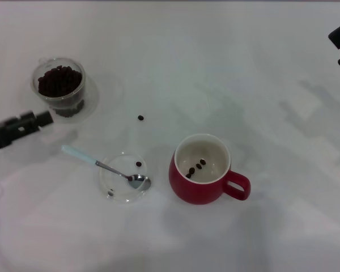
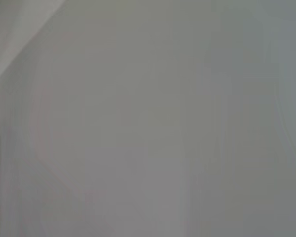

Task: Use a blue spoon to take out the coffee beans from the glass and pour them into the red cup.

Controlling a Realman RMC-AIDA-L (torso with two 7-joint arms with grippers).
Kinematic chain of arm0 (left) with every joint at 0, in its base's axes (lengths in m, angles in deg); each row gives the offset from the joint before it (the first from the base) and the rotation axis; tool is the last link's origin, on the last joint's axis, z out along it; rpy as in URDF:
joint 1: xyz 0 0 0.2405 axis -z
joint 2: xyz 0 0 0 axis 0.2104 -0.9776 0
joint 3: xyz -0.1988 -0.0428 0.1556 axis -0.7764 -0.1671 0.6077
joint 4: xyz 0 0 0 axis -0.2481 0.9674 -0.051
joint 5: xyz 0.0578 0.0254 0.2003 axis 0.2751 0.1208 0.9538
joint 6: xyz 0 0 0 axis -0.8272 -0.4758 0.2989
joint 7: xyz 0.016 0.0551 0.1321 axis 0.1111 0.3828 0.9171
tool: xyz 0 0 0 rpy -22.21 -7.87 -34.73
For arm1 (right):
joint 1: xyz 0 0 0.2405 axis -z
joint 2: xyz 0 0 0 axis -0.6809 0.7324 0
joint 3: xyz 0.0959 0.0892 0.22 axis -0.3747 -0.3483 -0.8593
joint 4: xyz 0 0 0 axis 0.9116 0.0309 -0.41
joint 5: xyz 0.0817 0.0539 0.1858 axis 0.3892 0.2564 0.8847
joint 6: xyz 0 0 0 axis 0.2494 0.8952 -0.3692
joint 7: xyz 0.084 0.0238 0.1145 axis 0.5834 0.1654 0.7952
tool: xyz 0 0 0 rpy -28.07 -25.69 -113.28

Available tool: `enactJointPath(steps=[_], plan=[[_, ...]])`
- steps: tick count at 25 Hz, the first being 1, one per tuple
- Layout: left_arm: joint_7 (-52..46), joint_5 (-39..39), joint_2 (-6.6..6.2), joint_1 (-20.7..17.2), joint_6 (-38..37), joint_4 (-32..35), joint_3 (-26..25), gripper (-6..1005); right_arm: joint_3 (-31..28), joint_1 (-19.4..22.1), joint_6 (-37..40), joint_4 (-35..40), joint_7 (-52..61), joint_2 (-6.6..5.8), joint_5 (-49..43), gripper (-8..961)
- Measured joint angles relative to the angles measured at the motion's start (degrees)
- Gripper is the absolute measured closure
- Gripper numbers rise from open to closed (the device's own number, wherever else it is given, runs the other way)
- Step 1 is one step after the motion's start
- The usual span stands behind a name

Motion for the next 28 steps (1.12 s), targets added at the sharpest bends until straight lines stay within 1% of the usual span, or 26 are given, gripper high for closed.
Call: enactJointPath(steps=[1,2,3,4,6,7,9,11,13,17,20,25,28], plan=[[2.1,-1.7,-0.15,-0.3,-1.4,-0.4,0.0,144,-0.1,0.0,0.2,0.0,0.0,0.0,0.1,167],[2.1,-1.7,-0.15,-0.3,-1.4,-0.4,0.0,130,-0.1,-0.1,0.5,0.0,0.0,0.0,0.2,167],[8.5,-8.3,-0.15,-1.5,-5.3,-1.8,0.0,116,-0.2,-0.1,0.8,0.0,-0.2,0.0,0.2,167],[9.2,-9.1,-0.12,-1.6,-5.6,-1.9,0.0,118,-0.3,-0.2,1.1,0.0,-0.4,0.0,0.3,167],[14.3,-15.1,0.46,-2.3,-7.7,-2.3,0.0,121,-0.4,-0.3,1.8,0.0,-1.0,0.0,0.4,167],[17.7,-19.1,1.02,-2.6,-8.3,-2.3,0.0,122,-0.4,-0.3,2.2,0.0,-1.3,0.0,0.4,167],[19.8,-21.5,1.52,-2.8,-8.4,-2.4,0.0,125,-0.6,-0.3,3.0,0.1,-1.9,0.0,0.4,167],[23.0,-25.4,2.42,-2.8,-8.1,-2.4,0.0,126,-0.9,0.0,4.0,0.4,-2.8,0.0,0.5,167],[25.0,-27.2,2.89,-2.4,-7.5,-2.4,0.0,125,-1.1,0.3,5.0,0.6,-4.1,-0.01,0.6,167],[26.7,-27.9,3.01,-1.4,-6.7,-2.5,0.0,124,-1.1,0.8,6.4,0.7,-5.7,-0.07,1.7,167],[28.0,-28.3,3.2,-0.8,-4.8,-2.5,0.0,125,-1.2,1.0,6.6,0.6,-6.0,-0.23,2.4,167],[31.1,-28.3,4.31,-0.5,-2.4,-2.3,0.0,127,-1.2,1.1,6.6,0.2,-6.1,-0.65,2.8,167],[30.9,-28.0,4.42,-0.5,-2.3,-2.5,0.0,129,-1.2,2.3,6.6,0.6,-5.9,-0.36,3.8,167]])
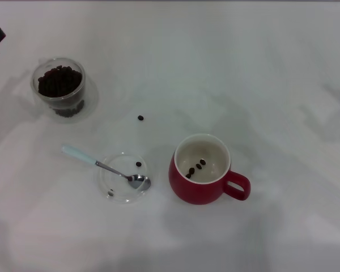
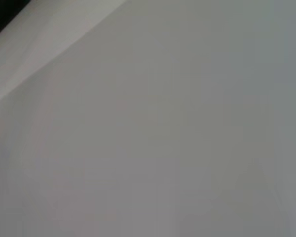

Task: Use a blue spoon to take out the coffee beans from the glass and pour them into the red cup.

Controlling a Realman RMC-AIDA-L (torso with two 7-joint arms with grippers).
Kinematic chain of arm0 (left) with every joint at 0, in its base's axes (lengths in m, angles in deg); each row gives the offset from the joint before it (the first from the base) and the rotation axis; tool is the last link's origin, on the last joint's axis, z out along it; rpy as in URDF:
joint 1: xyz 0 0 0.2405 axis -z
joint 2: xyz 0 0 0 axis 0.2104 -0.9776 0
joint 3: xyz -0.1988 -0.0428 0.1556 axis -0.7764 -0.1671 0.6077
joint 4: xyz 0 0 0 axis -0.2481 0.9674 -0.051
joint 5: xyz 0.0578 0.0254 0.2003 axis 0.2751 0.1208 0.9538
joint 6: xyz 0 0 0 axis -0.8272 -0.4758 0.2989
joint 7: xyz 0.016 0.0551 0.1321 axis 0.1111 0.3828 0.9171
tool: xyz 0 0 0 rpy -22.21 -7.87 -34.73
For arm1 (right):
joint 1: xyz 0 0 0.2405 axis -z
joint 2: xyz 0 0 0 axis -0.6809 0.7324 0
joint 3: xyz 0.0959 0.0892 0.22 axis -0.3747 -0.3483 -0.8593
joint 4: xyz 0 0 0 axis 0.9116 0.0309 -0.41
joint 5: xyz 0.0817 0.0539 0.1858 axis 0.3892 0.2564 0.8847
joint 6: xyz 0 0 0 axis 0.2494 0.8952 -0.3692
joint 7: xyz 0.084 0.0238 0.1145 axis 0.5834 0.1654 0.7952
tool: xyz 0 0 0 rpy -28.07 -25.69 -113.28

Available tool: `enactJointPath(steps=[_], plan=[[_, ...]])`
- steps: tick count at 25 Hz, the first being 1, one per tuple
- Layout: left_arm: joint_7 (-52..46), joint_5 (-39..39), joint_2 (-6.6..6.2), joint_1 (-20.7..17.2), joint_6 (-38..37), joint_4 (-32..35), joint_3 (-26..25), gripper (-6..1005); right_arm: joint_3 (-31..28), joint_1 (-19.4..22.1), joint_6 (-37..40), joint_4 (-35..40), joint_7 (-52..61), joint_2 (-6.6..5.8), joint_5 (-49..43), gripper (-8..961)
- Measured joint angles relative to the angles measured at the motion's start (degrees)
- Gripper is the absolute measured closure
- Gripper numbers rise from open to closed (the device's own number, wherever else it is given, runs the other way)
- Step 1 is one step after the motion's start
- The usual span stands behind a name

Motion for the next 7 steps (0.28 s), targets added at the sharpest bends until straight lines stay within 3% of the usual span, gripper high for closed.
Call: enactJointPath(steps=[7], plan=[[-1.0,0.6,-1.32,-1.0,-2.0,-2.1,0.0,134,-0.1,6.4,1.7,7.4,-1.4,0.34,1.6,167]])
